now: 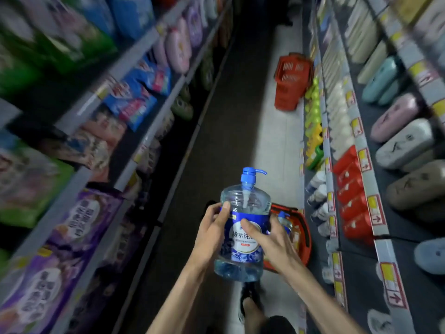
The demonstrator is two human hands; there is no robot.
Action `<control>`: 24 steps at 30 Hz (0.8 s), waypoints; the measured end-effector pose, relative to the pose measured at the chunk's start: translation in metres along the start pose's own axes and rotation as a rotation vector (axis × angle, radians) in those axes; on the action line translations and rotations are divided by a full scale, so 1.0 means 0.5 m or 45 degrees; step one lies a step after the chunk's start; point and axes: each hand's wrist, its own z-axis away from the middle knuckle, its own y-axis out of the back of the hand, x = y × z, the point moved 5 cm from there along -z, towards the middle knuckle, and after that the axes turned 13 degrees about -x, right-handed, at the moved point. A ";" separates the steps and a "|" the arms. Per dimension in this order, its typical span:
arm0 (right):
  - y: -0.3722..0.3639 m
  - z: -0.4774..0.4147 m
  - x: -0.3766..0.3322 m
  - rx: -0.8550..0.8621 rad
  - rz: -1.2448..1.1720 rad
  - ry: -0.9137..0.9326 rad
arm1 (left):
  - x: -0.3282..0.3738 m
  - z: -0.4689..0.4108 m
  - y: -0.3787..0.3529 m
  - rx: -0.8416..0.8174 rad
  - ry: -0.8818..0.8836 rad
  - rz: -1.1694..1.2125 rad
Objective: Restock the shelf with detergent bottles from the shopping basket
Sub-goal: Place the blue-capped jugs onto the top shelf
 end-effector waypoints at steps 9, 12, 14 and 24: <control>-0.120 0.113 -0.283 -0.143 0.200 0.348 | 0.243 0.236 0.065 0.011 -0.380 -0.014; -0.169 0.135 -0.375 -0.158 0.300 0.485 | 0.316 0.300 0.104 0.061 -0.509 -0.047; -0.206 0.144 -0.433 -0.217 0.321 0.566 | 0.363 0.340 0.125 0.087 -0.606 -0.063; -0.421 0.142 -0.660 -0.850 0.370 0.825 | 0.525 0.510 0.252 0.410 -0.911 -0.153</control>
